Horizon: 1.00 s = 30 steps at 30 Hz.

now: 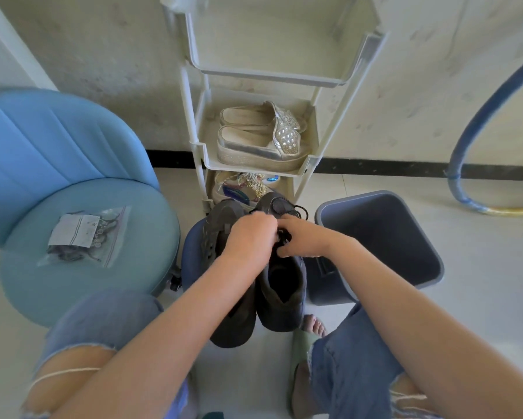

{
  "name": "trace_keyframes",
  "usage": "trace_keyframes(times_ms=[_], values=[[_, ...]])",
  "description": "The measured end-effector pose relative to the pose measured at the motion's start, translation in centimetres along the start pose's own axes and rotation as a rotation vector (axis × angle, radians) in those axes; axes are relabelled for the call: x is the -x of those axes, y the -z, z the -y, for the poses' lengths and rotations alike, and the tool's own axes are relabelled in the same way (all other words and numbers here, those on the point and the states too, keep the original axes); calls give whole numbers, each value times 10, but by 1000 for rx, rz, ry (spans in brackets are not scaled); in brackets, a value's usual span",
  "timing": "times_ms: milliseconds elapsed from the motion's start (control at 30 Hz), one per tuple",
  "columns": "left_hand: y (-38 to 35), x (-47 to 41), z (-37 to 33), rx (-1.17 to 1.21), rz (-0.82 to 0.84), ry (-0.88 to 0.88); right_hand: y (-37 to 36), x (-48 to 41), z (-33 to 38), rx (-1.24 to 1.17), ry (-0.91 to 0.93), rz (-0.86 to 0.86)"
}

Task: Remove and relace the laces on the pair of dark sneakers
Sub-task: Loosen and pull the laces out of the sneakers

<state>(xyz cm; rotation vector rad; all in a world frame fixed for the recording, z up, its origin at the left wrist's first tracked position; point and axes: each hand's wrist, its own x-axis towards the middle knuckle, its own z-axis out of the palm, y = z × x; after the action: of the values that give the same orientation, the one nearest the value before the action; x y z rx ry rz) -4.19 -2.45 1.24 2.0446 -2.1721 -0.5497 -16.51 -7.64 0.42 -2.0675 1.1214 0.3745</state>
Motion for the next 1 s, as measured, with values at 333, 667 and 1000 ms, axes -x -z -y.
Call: trace_keyframes(times_ms=[333, 667, 1000], values=[[10, 2, -15, 1246, 118, -23, 29, 43, 1, -1218, 296, -243], [25, 9, -17, 802, 86, -12, 40, 40, -16, -968, 60, -1054], [43, -14, -43, 1364, -318, 62, 15, 49, 15, -957, 314, -140]])
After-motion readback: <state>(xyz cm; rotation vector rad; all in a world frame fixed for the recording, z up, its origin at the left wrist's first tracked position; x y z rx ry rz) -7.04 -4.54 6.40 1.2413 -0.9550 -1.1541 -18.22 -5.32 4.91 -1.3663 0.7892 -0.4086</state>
